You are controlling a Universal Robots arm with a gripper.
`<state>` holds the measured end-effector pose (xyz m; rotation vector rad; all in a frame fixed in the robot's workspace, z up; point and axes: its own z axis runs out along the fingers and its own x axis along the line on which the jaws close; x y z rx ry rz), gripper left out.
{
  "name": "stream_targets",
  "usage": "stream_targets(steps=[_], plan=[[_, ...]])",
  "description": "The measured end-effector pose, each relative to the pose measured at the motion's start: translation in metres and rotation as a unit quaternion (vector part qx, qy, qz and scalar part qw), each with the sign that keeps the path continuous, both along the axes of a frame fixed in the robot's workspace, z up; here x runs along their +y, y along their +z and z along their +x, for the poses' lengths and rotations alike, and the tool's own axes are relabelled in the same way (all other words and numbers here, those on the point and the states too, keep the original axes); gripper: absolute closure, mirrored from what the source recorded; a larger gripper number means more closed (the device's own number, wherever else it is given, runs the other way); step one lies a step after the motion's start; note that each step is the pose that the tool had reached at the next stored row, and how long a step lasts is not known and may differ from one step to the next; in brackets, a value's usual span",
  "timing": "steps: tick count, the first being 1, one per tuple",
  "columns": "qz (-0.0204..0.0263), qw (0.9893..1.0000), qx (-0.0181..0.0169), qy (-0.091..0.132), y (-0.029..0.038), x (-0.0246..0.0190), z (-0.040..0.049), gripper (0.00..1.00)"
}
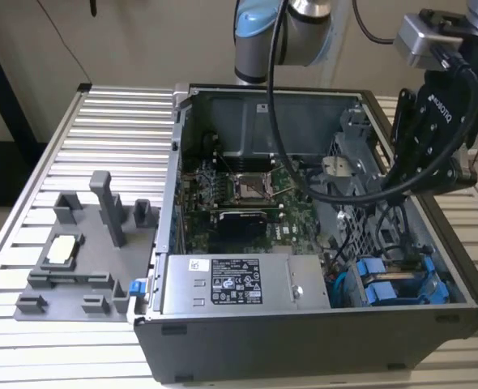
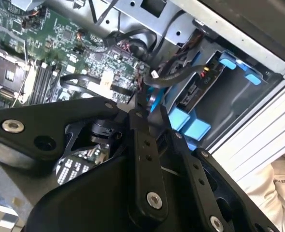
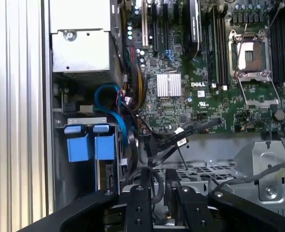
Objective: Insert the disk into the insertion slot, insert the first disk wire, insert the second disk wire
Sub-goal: 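Insert the second disk wire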
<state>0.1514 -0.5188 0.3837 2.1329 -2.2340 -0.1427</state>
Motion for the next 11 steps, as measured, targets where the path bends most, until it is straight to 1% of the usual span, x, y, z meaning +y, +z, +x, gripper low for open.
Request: stream_targets(steps=[6,9,11], plan=[[0.0,1.0,0.0,0.0,-0.0015,0.0,-0.0144,0.73],[0.0,1.0,0.0,0.0,-0.0021,0.0,-0.0197,0.73],[0.0001,1.0,0.0,0.0,-0.0022,-0.0001,-0.0215,0.73]])
